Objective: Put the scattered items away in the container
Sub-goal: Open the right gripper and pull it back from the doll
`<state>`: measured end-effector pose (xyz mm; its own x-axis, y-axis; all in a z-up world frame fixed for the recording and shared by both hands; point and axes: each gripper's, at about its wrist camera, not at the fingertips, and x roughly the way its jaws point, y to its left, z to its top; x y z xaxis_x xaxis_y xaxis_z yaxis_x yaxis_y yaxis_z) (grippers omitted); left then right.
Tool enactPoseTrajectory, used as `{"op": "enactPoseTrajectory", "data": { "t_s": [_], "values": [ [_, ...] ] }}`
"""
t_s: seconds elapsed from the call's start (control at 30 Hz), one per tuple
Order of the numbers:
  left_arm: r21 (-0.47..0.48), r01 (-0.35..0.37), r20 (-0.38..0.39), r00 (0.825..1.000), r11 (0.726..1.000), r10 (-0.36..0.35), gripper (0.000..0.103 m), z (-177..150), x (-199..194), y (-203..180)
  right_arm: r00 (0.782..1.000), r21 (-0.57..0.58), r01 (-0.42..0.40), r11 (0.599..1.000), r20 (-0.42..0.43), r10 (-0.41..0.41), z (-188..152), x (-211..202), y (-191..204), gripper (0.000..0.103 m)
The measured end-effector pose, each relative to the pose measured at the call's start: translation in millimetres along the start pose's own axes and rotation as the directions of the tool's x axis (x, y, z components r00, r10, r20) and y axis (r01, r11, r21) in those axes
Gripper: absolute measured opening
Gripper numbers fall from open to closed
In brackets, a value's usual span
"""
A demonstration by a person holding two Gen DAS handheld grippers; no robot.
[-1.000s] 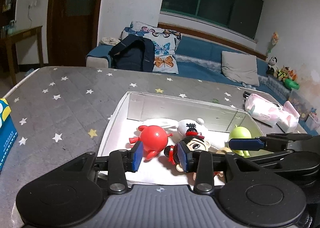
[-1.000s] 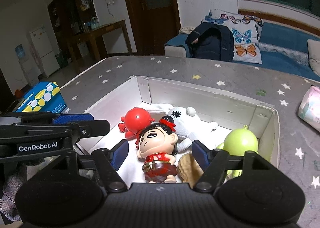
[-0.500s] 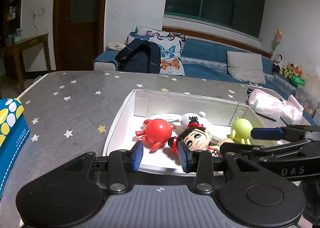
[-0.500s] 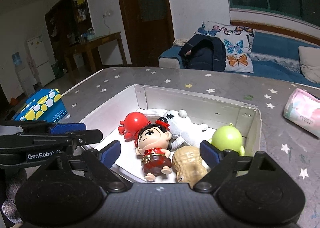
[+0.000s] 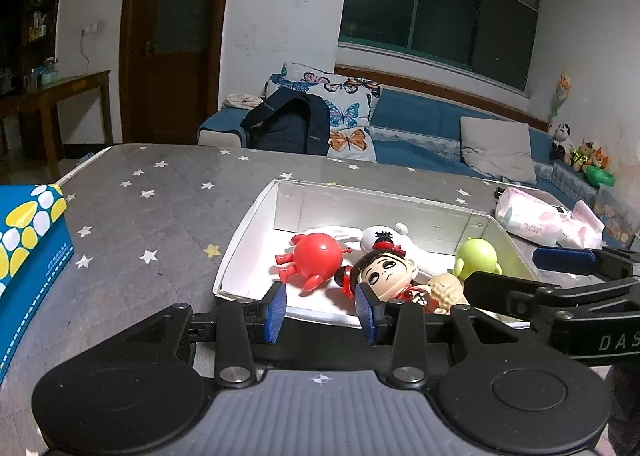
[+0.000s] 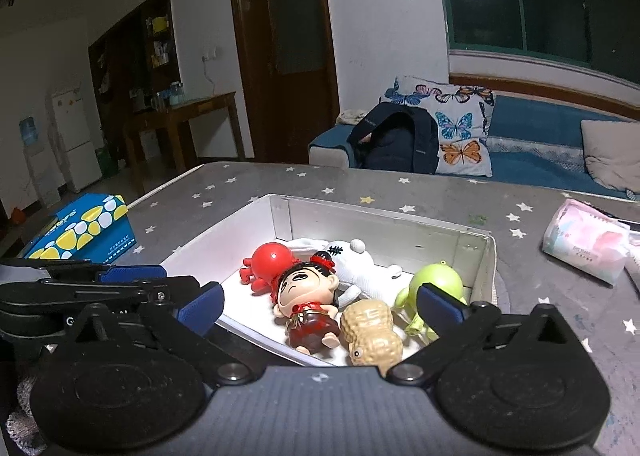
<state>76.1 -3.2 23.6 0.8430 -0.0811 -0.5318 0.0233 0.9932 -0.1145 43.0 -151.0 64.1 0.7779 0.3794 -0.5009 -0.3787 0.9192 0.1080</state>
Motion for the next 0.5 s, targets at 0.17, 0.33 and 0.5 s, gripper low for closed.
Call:
{"op": "enactPoseTrajectory", "data": {
  "t_s": [0.17, 0.33, 0.5],
  "values": [
    [0.018, 0.002, 0.006, 1.0, 1.0, -0.002, 0.04, -3.5, -9.0, -3.3, 0.999, -0.021, 0.02, 1.0, 0.03, -0.02, -4.5, -10.4, 7.3, 0.103],
    [0.019, 0.005, 0.0, 1.0, 1.0, -0.005, 0.04, -8.0, -15.6, -6.9, 0.998, -0.042, 0.025, 0.999, 0.056, -0.023, -11.6, -21.3, 12.8, 0.103],
    [0.033, -0.007, 0.001, 1.0, 0.999, 0.007, 0.04, -13.9, -22.7, -11.5, 0.999, -0.017, 0.012, 1.0, 0.046, -0.012, -19.6, -29.1, 14.5, 0.103]
  ]
}}
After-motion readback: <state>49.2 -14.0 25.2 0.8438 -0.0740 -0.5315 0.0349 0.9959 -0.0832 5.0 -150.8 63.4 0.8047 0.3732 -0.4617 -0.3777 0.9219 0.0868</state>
